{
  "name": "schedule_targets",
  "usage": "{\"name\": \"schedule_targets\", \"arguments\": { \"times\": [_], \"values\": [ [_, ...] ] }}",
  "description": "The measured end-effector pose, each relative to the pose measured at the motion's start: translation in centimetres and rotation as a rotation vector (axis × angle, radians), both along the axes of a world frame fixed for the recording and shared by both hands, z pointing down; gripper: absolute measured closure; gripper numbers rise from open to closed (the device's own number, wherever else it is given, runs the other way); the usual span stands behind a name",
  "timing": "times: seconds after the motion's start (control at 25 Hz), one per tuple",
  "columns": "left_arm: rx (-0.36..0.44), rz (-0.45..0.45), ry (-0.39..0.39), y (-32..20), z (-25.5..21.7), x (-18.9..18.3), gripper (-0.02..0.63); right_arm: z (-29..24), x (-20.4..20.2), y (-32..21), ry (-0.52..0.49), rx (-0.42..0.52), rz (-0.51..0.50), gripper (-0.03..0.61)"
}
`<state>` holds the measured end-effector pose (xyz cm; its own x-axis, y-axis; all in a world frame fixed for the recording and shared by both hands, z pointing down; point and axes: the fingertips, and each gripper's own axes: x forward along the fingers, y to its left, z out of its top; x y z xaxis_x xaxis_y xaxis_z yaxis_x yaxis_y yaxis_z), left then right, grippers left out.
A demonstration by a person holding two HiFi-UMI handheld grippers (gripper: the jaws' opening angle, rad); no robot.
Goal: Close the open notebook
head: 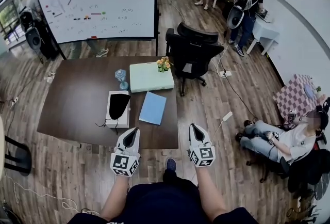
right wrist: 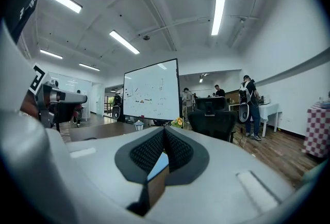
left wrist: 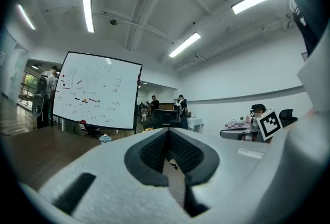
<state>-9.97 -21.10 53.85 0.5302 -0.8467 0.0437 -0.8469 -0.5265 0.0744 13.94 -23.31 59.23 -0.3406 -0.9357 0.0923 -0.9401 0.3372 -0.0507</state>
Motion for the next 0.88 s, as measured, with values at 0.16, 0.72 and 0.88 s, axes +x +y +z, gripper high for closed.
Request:
{"name": "schedule_targets", "arguments": {
  "times": [0.16,0.72,0.88],
  "values": [
    [0.007,0.005,0.000,0.3,-0.4,-0.1,0.627,-0.2,0.3,0.6,-0.001,-0.001,0.011,0.574],
    [0.003,-0.007,0.015,0.4,-0.1,-0.8,0.627,-0.9,-0.3,1.4,0.033,0.007,-0.002,0.574],
    [0.003,-0.006,0.019,0.6,-0.2,-0.7,0.627,-0.9,-0.3,1.6,0.037,0.004,-0.008,0.574]
  ]
}}
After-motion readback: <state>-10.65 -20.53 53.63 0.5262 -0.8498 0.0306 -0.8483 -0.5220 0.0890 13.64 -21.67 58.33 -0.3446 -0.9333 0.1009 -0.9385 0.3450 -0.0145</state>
